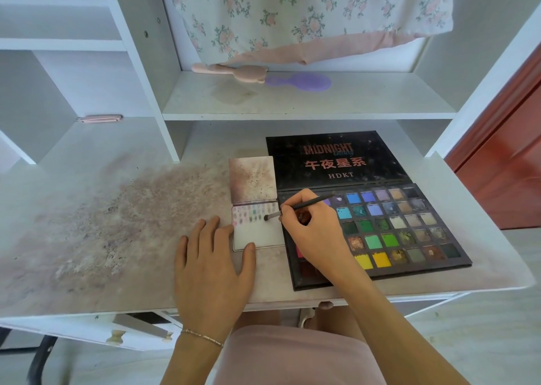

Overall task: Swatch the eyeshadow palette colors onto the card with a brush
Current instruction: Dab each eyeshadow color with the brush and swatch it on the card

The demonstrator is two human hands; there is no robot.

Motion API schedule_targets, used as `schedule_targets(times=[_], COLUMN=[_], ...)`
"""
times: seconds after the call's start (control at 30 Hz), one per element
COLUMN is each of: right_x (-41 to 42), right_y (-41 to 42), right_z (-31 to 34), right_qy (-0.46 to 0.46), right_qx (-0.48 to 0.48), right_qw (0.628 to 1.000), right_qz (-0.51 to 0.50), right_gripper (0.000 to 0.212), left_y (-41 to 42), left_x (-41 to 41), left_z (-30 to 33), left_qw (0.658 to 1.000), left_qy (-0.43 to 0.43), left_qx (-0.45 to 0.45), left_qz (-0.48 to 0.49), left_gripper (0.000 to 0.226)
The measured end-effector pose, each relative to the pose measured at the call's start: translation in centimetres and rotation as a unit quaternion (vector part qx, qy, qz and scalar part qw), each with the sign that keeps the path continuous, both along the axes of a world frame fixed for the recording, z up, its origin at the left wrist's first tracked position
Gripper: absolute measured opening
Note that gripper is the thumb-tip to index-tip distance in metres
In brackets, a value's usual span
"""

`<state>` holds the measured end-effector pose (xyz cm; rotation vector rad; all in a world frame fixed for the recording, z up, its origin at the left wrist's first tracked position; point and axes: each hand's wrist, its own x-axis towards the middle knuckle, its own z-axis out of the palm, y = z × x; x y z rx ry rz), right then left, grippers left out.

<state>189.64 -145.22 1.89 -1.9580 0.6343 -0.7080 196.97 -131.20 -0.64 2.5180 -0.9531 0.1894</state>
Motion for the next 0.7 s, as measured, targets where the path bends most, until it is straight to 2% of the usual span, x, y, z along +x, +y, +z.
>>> schedule_targets(times=[0.17, 0.27, 0.5, 0.7], right_x=[0.0, -0.2, -0.7, -4.0], right_y=[0.0, -0.1, -0.1, -1.4], right_z=[-0.1, 0.0, 0.6, 0.5], right_qy=[0.004, -0.028, -0.079, -0.099], right_qx=[0.004, 0.035, 0.050, 0.040], right_qw=[1.000, 0.999, 0.995, 0.990], right_qz=[0.005, -0.013, -0.016, -0.092], right_gripper=[0.020, 0.018, 0.028, 0.029], left_y=[0.0, 0.1, 0.1, 0.1], left_x=[0.0, -0.1, 0.0, -0.1], left_z=[0.0, 0.1, 0.1, 0.3], left_qw=[1.000, 1.000, 1.000, 1.000], left_qy=[0.004, 0.006, 0.019, 0.016], left_qx=[-0.001, -0.003, 0.001, 0.002], left_qz=[0.002, 0.002, 0.002, 0.000], left_gripper=[0.045, 0.044, 0.037, 0.045])
